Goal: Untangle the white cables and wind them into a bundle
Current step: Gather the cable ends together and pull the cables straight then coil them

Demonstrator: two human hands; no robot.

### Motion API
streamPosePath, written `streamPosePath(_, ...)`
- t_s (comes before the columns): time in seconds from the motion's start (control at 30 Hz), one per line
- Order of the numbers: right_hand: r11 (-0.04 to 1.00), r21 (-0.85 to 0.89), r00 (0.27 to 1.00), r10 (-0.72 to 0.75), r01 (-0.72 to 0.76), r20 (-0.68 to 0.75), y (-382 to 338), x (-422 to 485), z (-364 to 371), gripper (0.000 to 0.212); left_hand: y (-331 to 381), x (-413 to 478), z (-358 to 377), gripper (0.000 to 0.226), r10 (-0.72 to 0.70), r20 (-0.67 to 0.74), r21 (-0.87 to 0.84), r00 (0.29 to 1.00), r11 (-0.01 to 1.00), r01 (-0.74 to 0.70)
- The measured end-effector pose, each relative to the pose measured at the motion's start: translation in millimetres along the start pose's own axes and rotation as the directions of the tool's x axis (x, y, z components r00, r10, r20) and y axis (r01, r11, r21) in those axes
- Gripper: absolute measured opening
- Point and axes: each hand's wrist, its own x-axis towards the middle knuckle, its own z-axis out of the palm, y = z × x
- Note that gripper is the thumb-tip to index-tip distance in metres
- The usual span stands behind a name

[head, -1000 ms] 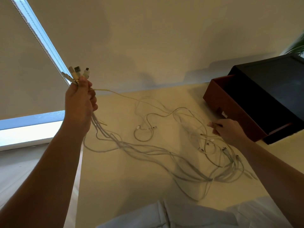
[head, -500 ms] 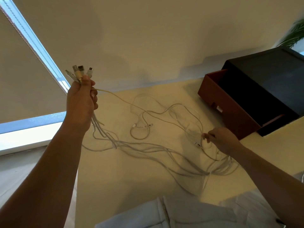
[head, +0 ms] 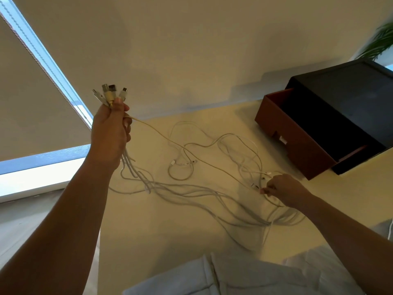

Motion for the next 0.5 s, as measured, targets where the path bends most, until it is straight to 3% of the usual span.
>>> streamPosePath(0.23, 1.000, -0.003, 0.997, 0.005, -0.004, 0.074, -4.0, 0.2, -4.0, 0.009, -1.5, 1.9, -1.0, 0.030, 0.016, -0.004, 0.007, 1.000, 1.000, -0.016)
streamPosePath(0.43, 0.989, -0.150, 0.971, 0.023, 0.013, 0.236, -7.1, -8.9, 10.5, 0.014, -3.3, 0.5, -6.3, 0.029, -0.143, 0.260, 0.322, 0.955, 0.945, 0.054)
streamPosePath(0.5, 0.975, -0.221, 0.972, 0.053, -0.001, 0.230, -3.4, -11.8, 15.9, 0.017, -3.4, 1.0, -7.9, 0.030, -0.145, 0.269, 0.345, 0.952, 0.938, 0.045)
